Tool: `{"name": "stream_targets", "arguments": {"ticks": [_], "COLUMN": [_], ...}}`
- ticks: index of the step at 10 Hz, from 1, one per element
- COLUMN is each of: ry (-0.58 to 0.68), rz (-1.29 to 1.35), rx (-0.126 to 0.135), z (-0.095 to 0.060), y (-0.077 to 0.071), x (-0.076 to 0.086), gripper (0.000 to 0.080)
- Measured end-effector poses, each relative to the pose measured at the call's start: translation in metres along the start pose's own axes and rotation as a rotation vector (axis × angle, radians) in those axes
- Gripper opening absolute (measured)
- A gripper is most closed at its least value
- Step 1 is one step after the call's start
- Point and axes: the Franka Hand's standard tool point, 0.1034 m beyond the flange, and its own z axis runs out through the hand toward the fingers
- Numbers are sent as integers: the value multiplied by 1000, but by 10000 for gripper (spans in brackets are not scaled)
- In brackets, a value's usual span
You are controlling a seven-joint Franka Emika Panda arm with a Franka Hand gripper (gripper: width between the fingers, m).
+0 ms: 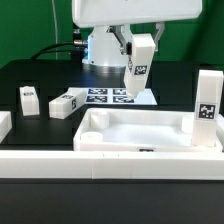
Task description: Assemble desk
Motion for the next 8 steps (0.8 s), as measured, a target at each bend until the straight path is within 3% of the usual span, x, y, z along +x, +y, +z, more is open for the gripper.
{"name": "stream_targets", "arguments": {"ticks": [3, 4, 5, 8], "ry": [163, 246, 292, 285], "rz": [-13, -27, -33, -25], "rx": [-37, -85, -129, -124], "z": [-21, -26, -24, -21], "y": [24, 36, 43, 44], "x": [22, 27, 21, 19], "gripper": [290, 290, 290, 290]}}
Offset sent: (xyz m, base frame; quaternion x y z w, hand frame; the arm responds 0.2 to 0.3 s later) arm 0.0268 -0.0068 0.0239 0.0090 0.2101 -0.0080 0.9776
